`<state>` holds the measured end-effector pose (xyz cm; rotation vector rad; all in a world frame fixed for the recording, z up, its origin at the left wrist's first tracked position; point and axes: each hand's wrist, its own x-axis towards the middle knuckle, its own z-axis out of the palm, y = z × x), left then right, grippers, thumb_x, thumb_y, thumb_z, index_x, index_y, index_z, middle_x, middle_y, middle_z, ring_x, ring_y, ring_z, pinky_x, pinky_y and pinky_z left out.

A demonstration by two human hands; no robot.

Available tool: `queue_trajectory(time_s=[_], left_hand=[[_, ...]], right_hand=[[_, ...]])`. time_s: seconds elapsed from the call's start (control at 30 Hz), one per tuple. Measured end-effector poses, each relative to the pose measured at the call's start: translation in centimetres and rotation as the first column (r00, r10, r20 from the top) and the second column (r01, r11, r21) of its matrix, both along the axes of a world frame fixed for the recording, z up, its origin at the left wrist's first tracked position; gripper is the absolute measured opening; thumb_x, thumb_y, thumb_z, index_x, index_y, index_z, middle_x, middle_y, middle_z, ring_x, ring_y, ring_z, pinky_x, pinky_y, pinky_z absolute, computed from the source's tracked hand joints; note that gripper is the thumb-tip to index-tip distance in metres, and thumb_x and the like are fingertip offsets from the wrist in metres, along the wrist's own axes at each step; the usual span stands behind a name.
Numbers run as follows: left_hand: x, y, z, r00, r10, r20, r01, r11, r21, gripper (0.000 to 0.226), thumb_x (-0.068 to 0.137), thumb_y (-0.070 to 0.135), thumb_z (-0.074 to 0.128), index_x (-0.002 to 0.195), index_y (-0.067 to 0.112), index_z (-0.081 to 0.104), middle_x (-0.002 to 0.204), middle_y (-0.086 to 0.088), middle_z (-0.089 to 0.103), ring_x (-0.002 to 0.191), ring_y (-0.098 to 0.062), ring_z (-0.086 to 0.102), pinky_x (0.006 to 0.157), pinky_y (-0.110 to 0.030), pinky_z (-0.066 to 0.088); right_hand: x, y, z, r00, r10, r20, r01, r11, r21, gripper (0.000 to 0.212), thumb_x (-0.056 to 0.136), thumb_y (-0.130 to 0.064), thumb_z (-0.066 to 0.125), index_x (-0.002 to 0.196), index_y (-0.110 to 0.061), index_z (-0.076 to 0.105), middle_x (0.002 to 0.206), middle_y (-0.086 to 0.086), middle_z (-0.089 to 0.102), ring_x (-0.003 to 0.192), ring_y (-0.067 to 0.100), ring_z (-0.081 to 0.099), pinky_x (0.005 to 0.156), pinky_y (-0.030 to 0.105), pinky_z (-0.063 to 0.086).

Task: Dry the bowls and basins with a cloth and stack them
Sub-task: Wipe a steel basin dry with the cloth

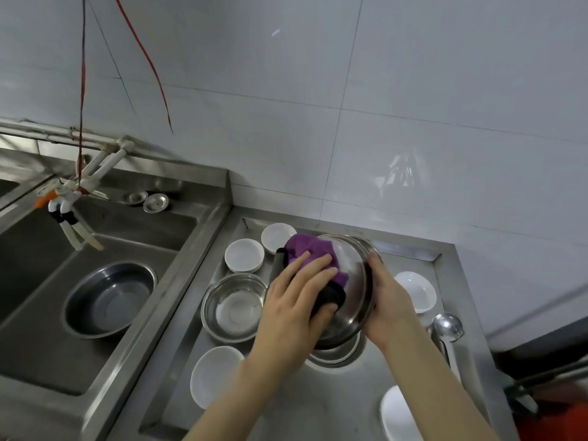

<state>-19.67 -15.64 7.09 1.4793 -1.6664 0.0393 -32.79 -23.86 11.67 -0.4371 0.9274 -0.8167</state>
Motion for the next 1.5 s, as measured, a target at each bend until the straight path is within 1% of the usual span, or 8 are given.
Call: queue_trajectory(time_s=[0.2, 0.47, 0.63, 0.83, 1.07, 1.2, 1.37, 1.5], left_hand=[[0.9, -0.2, -0.9, 0.934, 0.118, -0.337, -0.087, 0.991, 0.106, 0.038, 0.095, 0.031, 0.046, 0.133, 0.032, 0.049, 0.145, 0.024, 0.039, 0.141, -0.013, 0.032, 0.113, -0.040, 0.033], [-2.7, 1.2, -1.2, 0.988, 0.094, -0.119, -0.099, 0.994, -0.039, 0.038, 0.096, 0.030, 0.048, 0.134, 0.026, 0.047, 0.144, 0.012, 0.047, 0.143, -0.022, 0.032, 0.112, -0.042, 0.032], [-0.4, 0.8, -2.4, 0.999, 0.029, 0.016, -0.028, 0.999, -0.034, 0.044, 0.090, 0.039, 0.062, 0.130, 0.025, 0.051, 0.142, 0.007, 0.051, 0.134, -0.026, 0.042, 0.105, -0.044, 0.040], [4.2, 1.8, -2.7, 0.951, 0.107, -0.289, -0.071, 0.989, 0.133, 0.037, 0.090, 0.036, 0.056, 0.127, 0.028, 0.056, 0.136, 0.017, 0.051, 0.127, -0.015, 0.043, 0.108, -0.026, 0.031], [11.8, 5.0, -2.9, 0.900, 0.242, -0.362, -0.185, 0.965, 0.184, 0.035, 0.089, 0.011, 0.067, 0.120, 0.025, 0.061, 0.122, 0.011, 0.058, 0.116, -0.009, 0.053, 0.102, -0.033, 0.042], [16.2, 7.9, -4.4, 0.886, 0.435, -0.163, -0.383, 0.883, 0.273, 0.039, 0.087, 0.016, 0.069, 0.124, 0.025, 0.060, 0.129, 0.010, 0.056, 0.115, -0.017, 0.047, 0.099, -0.029, 0.035], [20.1, 10.5, -8.3, 0.880, 0.458, 0.124, -0.471, 0.817, 0.332, 0.044, 0.082, 0.019, 0.075, 0.124, 0.019, 0.062, 0.128, 0.002, 0.059, 0.114, -0.029, 0.049, 0.097, -0.042, 0.042], [22.0, 11.8, -11.8, 0.872, 0.450, 0.193, -0.488, 0.762, 0.426, 0.043, 0.081, 0.021, 0.076, 0.122, 0.017, 0.064, 0.127, -0.002, 0.060, 0.113, -0.032, 0.051, 0.092, -0.049, 0.047]], right_hand=[[-0.4, 0.4, -0.3, 0.995, -0.037, -0.090, 0.034, 0.999, -0.041, 0.050, 0.091, -0.046, 0.062, 0.120, -0.005, 0.068, 0.113, 0.020, 0.072, 0.105, 0.036, 0.069, 0.097, 0.049, 0.051], [1.3, 1.2, 0.0, 0.991, -0.098, -0.090, 0.100, 0.995, 0.022, 0.056, 0.094, -0.048, 0.057, 0.123, -0.001, 0.064, 0.112, 0.023, 0.071, 0.104, 0.037, 0.070, 0.096, 0.047, 0.053], [1.5, 2.5, -0.8, 0.990, -0.092, -0.107, 0.090, 0.996, -0.029, 0.043, 0.100, -0.039, 0.051, 0.112, -0.001, 0.067, 0.100, 0.018, 0.075, 0.088, 0.028, 0.075, 0.072, 0.038, 0.058], [1.5, 3.9, -2.1, 0.987, -0.021, -0.156, 0.020, 1.000, -0.011, 0.048, 0.095, -0.042, 0.058, 0.121, -0.003, 0.065, 0.113, 0.019, 0.072, 0.107, 0.035, 0.069, 0.097, 0.048, 0.052], [2.4, 5.0, -3.5, 0.948, 0.095, -0.303, -0.149, 0.975, -0.162, 0.048, 0.076, -0.043, 0.073, 0.103, -0.004, 0.071, 0.096, 0.016, 0.072, 0.089, 0.030, 0.069, 0.083, 0.044, 0.056], [3.7, 6.3, -4.3, 0.786, 0.219, -0.578, -0.455, 0.838, -0.302, 0.008, 0.085, -0.016, 0.073, 0.092, -0.013, 0.073, 0.088, 0.015, 0.072, 0.081, 0.023, 0.066, 0.076, 0.037, 0.053], [5.5, 6.9, -7.4, 0.447, 0.221, -0.867, -0.793, 0.547, -0.269, 0.021, 0.082, -0.007, 0.074, 0.074, -0.026, 0.069, 0.061, -0.005, 0.061, 0.059, -0.003, 0.053, 0.063, 0.014, 0.042], [6.6, 7.1, -10.0, 0.318, 0.089, -0.944, -0.857, 0.453, -0.246, 0.008, 0.083, -0.008, 0.071, 0.078, -0.015, 0.070, 0.071, -0.001, 0.067, 0.069, 0.007, 0.059, 0.065, 0.018, 0.041]])
